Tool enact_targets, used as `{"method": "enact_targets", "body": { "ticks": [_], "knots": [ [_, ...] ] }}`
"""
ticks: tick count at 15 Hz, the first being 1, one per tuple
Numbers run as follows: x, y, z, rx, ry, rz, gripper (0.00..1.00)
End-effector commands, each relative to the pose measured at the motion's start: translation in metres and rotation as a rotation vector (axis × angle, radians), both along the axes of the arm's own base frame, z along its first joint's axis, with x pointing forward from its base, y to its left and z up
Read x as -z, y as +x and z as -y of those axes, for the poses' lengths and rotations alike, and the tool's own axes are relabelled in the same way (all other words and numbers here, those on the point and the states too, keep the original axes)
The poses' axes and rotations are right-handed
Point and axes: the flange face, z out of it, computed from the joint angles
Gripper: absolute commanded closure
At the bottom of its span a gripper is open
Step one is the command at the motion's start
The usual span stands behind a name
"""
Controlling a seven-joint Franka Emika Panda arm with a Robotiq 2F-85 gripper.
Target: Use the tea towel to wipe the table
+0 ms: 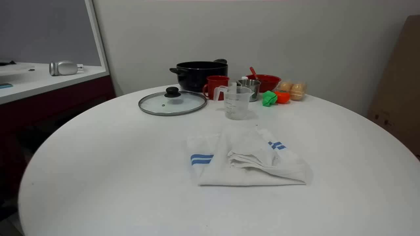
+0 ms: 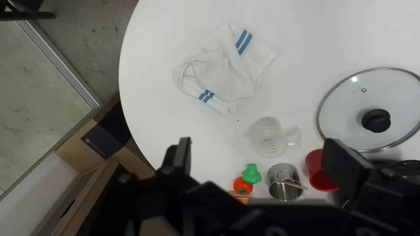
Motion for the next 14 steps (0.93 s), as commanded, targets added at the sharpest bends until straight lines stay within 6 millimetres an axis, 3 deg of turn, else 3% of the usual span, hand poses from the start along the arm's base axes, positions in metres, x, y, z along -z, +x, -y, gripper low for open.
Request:
{"method": "enact_targets", "body": {
  "ticks": [1,6,10,14],
  "knots": [
    [-0.001,0.000,0.000,0.000,0.000,0.000,0.00],
    [-0.002,0.000,0.000,0.000,0.000,0.002,0.00],
    [0.019,0.022,-0.002,-0.074,0.019,-0.072,0.00],
    [0.043,0.050,-0.008,-0.182,0.026,-0.030,0.00]
  ]
}}
